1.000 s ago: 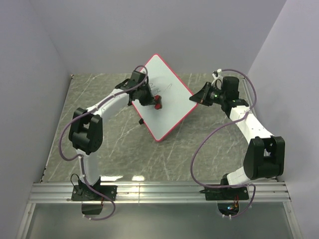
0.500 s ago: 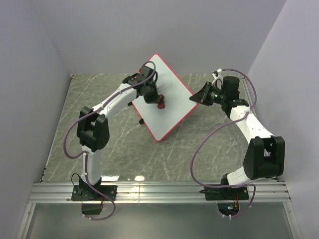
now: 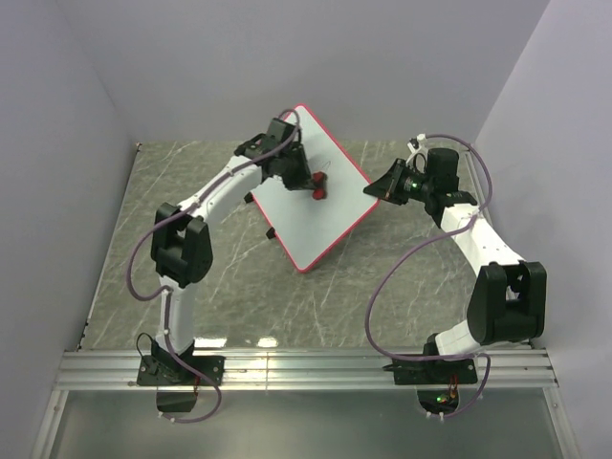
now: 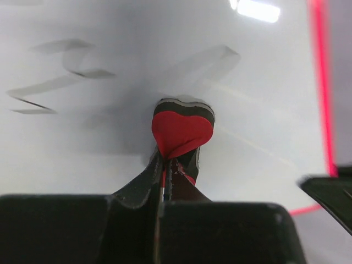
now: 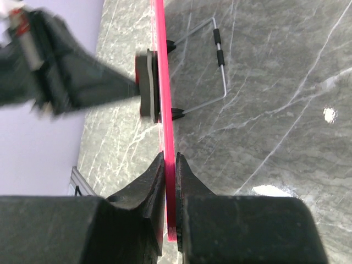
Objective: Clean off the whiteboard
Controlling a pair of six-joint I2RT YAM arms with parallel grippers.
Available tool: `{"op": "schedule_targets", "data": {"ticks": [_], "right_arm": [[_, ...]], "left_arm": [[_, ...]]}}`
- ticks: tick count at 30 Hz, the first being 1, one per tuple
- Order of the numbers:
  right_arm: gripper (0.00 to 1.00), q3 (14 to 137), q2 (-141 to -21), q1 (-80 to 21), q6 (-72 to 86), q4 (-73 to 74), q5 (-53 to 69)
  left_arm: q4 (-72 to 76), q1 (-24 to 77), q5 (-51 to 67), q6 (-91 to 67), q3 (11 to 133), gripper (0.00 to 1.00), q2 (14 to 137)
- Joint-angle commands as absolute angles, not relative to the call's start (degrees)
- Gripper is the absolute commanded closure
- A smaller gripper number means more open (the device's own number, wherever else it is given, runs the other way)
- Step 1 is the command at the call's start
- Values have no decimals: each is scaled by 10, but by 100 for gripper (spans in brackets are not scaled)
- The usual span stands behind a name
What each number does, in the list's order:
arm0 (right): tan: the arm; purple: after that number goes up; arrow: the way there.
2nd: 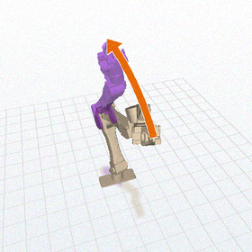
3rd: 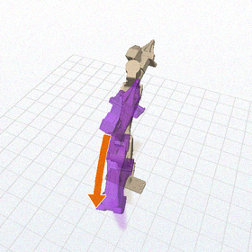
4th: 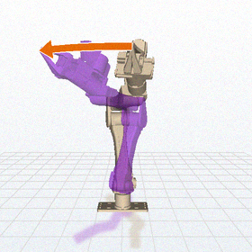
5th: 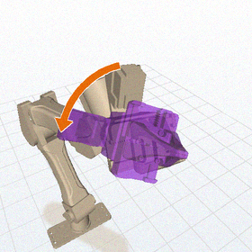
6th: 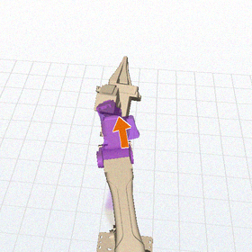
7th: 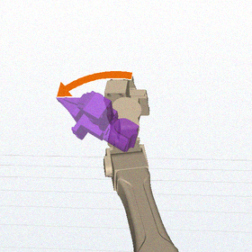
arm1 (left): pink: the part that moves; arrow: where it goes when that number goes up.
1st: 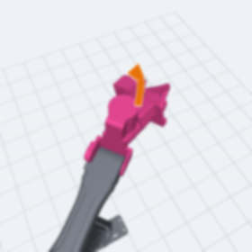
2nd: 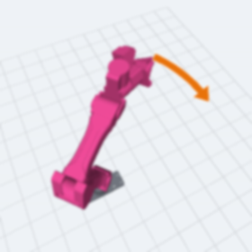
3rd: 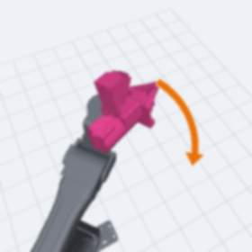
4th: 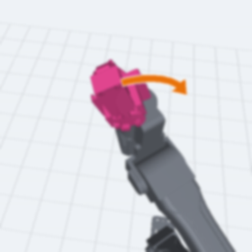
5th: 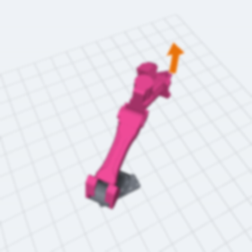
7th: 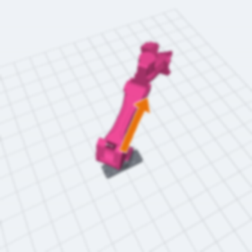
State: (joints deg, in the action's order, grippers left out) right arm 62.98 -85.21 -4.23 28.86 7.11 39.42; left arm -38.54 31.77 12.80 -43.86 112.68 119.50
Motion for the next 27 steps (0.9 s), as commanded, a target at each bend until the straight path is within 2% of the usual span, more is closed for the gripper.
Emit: {"op": "schedule_targets", "data": {"ticks": [1, 10, 16, 22, 27], "right_arm": [[100, 619, -832, -50, 289, 113, 366], [100, 624, -835, -49, 282, 127, 358], [100, 630, -843, -50, 284, 127, 356], [100, 638, -855, -55, 283, 132, 356], [100, 635, -854, -58, 281, 135, 353]], "left_arm": [[-371, 246, 70, -394, 1058, 100, 1246], [-358, 174, 37, -343, 1005, 100, 1275], [-373, 212, 25, -313, 1054, 100, 1263], [-383, 268, 104, -282, 1162, 100, 1262], [-367, 280, 189, -272, 1200, 100, 1264]]}}
